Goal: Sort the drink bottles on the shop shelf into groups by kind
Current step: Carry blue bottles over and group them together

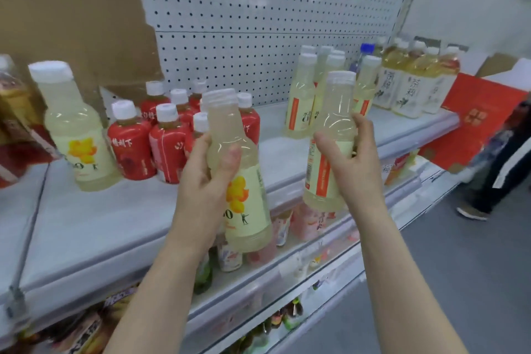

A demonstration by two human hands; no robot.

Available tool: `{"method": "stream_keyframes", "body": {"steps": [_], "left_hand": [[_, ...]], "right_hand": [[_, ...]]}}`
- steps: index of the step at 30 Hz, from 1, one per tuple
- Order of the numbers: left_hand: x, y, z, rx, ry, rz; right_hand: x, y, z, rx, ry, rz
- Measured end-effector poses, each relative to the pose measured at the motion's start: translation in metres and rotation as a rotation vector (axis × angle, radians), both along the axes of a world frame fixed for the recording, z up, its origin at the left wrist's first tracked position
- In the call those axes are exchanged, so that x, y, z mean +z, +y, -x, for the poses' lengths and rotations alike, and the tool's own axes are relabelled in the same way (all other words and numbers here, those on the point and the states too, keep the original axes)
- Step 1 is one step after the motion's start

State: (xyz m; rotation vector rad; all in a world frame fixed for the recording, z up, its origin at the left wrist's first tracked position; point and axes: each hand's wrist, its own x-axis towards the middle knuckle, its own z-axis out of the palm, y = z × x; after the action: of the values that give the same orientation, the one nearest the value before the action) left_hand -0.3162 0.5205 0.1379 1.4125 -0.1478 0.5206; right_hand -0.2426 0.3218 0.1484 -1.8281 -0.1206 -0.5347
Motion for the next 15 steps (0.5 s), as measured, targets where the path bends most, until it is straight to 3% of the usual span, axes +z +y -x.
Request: {"method": "stream_keyframes", "body": {"steps": [8,15], "left_hand": [[0.011,-0.022,-0.061,0.046,0.008,-0.041],[0.009,-0.048,-0.088,0.183,-0.011,-0.050]], "right_hand": [[0.014,-0.016,-0.122,-0.011,-0.046,0.250],[-0.003,-0.015,-0.180,0.064,-0.081,0.390]]}}
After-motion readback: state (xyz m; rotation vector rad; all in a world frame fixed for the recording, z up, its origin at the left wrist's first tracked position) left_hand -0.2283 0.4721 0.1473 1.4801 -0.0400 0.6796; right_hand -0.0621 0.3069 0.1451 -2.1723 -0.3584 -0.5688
